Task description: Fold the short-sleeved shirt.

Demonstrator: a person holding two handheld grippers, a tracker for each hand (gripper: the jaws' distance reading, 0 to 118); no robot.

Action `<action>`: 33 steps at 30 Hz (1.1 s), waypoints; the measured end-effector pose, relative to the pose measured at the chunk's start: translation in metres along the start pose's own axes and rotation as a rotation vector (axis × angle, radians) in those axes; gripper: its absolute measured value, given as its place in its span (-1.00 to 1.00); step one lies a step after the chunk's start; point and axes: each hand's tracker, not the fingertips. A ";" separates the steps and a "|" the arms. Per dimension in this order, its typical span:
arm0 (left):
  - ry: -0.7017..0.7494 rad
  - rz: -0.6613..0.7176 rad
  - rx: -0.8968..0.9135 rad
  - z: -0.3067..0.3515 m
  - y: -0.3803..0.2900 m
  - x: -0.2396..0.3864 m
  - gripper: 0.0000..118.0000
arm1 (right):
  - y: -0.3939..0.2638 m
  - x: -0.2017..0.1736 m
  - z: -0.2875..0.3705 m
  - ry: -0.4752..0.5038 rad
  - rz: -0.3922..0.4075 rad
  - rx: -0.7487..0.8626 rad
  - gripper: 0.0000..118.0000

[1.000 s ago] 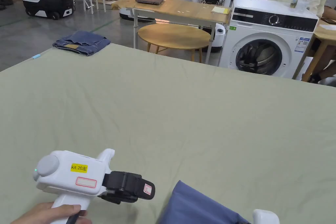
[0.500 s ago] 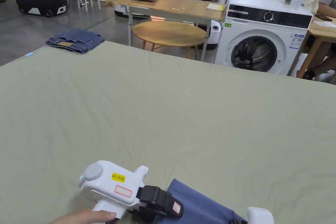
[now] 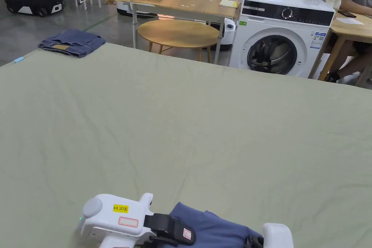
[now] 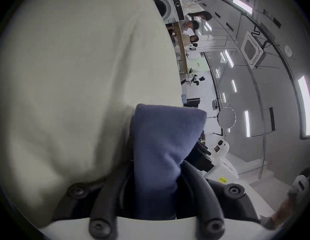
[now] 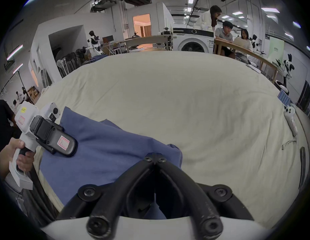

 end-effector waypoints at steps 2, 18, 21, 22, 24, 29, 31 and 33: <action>-0.007 0.018 0.017 0.000 -0.006 0.003 -0.71 | 0.000 -0.001 0.000 -0.003 0.017 0.003 -1.00; 0.020 0.033 0.142 0.080 -0.003 0.047 -0.74 | 0.037 -0.015 0.030 -0.019 0.139 0.149 -1.00; 0.086 0.011 0.170 0.125 0.007 0.061 -0.74 | 0.046 -0.021 0.028 -0.006 0.161 0.166 -1.00; 0.115 0.000 0.178 0.143 0.011 0.065 -0.74 | 0.048 -0.024 0.026 -0.004 0.164 0.167 -1.00; 0.189 -0.027 0.197 0.180 0.018 0.073 -0.74 | 0.052 -0.030 0.025 0.010 0.171 0.170 -1.00; 0.349 -0.018 0.251 0.280 0.037 0.074 -0.74 | 0.056 -0.044 0.019 0.032 0.184 0.169 -1.00; 0.400 -0.006 0.265 0.321 0.043 0.072 -0.74 | 0.056 -0.048 0.017 0.038 0.187 0.164 -1.00; 0.459 -0.006 0.278 0.359 0.050 0.069 -0.74 | 0.057 -0.051 0.014 0.044 0.187 0.158 -1.00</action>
